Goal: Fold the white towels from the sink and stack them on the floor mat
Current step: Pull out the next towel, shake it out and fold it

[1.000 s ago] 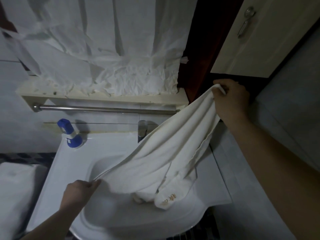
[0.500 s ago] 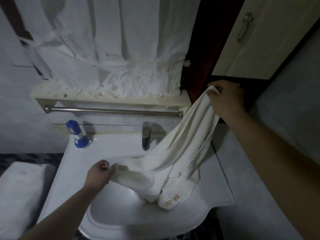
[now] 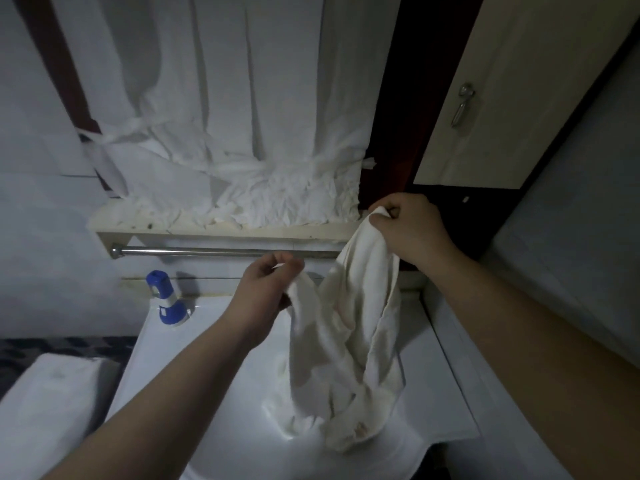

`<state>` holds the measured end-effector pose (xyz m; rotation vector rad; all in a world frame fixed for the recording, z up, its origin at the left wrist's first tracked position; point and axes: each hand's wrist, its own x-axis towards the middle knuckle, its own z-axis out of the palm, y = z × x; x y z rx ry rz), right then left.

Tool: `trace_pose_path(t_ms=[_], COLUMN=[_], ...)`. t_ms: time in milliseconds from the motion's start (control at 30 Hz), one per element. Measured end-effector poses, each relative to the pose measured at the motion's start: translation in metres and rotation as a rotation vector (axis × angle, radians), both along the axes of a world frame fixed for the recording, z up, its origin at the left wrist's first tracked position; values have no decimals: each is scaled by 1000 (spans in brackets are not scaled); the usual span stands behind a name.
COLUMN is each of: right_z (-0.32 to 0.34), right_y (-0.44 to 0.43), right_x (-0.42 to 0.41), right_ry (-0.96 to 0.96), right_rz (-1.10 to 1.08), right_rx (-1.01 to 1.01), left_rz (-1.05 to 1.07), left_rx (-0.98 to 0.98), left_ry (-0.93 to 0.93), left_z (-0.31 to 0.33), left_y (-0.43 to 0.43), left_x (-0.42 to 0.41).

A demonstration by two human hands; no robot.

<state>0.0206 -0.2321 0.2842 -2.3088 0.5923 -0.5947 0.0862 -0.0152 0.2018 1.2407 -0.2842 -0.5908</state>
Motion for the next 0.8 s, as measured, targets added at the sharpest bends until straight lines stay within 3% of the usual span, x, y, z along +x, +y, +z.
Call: trace_pose_path(t_ms=[267,667,800], right_z=[24,33,21], right_y=[33,52,54], right_x=[-13,-39,-37], right_ry=[-12,13,-54], right_rz=[178,396,298], right_rx=[68,-42,-104], left_rz=[-41,-50,-93], left_rx=[-73,3,115], left_ry=[-97,-285,-474], left_z=[52,78,82], left_y=[-33,-32,-32], left_x=[-16,-14,-14])
